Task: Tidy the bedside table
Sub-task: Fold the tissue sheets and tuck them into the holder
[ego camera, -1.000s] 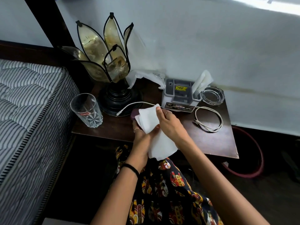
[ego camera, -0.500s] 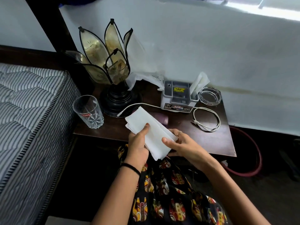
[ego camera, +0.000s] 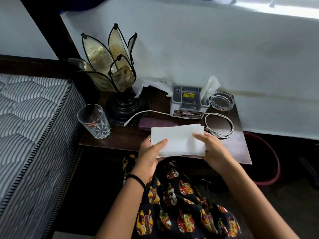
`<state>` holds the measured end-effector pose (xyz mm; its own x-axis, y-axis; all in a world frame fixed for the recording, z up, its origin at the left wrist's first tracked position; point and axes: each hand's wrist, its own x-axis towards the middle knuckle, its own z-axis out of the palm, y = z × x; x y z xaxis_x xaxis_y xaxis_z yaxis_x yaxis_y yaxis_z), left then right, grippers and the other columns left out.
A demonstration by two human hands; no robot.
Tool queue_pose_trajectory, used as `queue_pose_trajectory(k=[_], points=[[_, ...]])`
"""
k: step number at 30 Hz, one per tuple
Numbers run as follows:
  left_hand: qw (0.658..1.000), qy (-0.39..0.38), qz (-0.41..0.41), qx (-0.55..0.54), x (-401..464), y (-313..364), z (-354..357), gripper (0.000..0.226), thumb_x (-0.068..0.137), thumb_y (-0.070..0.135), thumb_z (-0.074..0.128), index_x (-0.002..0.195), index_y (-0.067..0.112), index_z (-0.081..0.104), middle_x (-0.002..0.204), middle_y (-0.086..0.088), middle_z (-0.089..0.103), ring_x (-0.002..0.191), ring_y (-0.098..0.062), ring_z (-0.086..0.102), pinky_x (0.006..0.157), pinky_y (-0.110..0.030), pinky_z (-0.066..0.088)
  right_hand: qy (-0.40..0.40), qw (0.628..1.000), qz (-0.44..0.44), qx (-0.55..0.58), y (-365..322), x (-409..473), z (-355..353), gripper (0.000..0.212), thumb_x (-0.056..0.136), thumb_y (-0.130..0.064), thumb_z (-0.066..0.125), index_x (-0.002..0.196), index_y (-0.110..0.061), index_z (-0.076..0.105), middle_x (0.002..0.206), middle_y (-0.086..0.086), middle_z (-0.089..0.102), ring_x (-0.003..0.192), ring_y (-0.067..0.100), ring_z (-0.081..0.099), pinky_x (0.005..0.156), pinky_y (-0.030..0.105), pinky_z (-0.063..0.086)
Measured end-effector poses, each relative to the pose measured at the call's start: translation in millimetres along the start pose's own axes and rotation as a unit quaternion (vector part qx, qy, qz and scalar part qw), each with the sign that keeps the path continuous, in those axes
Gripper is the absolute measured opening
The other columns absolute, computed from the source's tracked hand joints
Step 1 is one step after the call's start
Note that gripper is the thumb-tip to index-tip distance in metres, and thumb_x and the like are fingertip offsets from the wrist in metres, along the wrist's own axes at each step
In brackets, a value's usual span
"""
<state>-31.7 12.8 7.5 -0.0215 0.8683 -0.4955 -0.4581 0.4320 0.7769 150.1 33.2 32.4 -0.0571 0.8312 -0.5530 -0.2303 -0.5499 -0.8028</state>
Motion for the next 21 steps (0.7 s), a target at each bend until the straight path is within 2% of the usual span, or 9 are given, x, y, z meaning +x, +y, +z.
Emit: queue_pose_trajectory(k=[3, 6, 9, 12, 15, 18, 21], points=[[0.999, -0.015, -0.028, 0.025, 0, -3, 4, 0.03, 0.084, 0.007, 0.066, 0.112, 0.015, 0.058, 0.111, -0.007, 0.067, 0.101, -0.025, 0.064, 0.071, -0.036, 0.056, -0.024, 1.0, 0.008, -0.007, 4, 2, 2, 0.018, 0.094, -0.014, 0.052, 0.105, -0.013, 0.066, 0.1, 0.007, 0.075, 0.088, 0.022, 0.073, 0.07, 0.033, 0.059], [0.999, -0.025, -0.035, 0.028, 0, -3, 8, 0.021, 0.086, 0.011, 0.065, 0.104, 0.021, 0.06, 0.106, -0.003, 0.069, 0.097, -0.022, 0.066, 0.066, -0.035, 0.057, -0.045, 0.999, 0.019, 0.003, 8, 4, 5, 0.021, 0.094, -0.016, 0.054, 0.113, -0.011, 0.063, 0.108, 0.009, 0.074, 0.098, 0.025, 0.071, 0.077, 0.035, 0.059], [0.999, 0.012, -0.04, 0.009, 2, -2, 8, 0.013, 0.089, 0.015, 0.061, 0.101, 0.021, 0.059, 0.105, -0.005, 0.068, 0.096, -0.023, 0.065, 0.064, -0.035, 0.056, -0.023, 1.0, 0.016, -0.001, 10, 5, 0, 0.022, 0.092, -0.009, 0.054, 0.112, -0.01, 0.063, 0.106, 0.009, 0.074, 0.091, 0.023, 0.071, 0.071, 0.034, 0.059], [0.998, 0.032, -0.04, 0.021, 3, -1, 5, 0.018, 0.089, 0.017, 0.06, 0.108, 0.017, 0.058, 0.106, -0.007, 0.067, 0.095, -0.022, 0.065, 0.063, -0.033, 0.055, -0.033, 0.999, 0.001, -0.01, 9, 4, -7, 0.025, 0.089, 0.004, 0.051, 0.103, -0.01, 0.067, 0.099, 0.008, 0.075, 0.084, 0.019, 0.072, 0.064, 0.033, 0.061], [0.999, 0.006, -0.023, 0.037, 2, 0, 3, 0.018, 0.089, 0.013, 0.06, 0.106, 0.019, 0.061, 0.104, -0.004, 0.068, 0.093, -0.021, 0.065, 0.058, -0.027, 0.054, -0.052, 0.998, -0.012, 0.016, 4, 0, -15, 0.029, 0.088, 0.009, 0.051, 0.095, -0.012, 0.071, 0.092, 0.005, 0.076, 0.08, 0.017, 0.074, 0.059, 0.029, 0.058], [0.999, -0.019, -0.014, 0.024, 2, 2, 3, 0.019, 0.088, 0.005, 0.059, 0.099, 0.021, 0.063, 0.098, 0.0, 0.069, 0.087, -0.016, 0.066, 0.054, -0.023, 0.054, -0.068, 0.997, -0.018, 0.024, 0, 0, -24, 0.036, 0.087, 0.01, 0.052, 0.082, -0.015, 0.077, 0.089, 0.004, 0.077, 0.078, 0.015, 0.074, 0.062, 0.026, 0.059], [0.999, -0.031, -0.01, 0.023, 0, 4, 5, 0.023, 0.087, 0.001, 0.059, 0.088, 0.022, 0.067, 0.094, 0.0, 0.067, 0.088, -0.017, 0.064, 0.052, -0.022, 0.054, -0.083, 0.996, -0.03, 0.02, -2, 1, -31, 0.037, 0.087, 0.011, 0.051, 0.076, -0.014, 0.077, 0.082, 0.003, 0.076, 0.071, 0.012, 0.072, 0.064, 0.022, 0.059]])
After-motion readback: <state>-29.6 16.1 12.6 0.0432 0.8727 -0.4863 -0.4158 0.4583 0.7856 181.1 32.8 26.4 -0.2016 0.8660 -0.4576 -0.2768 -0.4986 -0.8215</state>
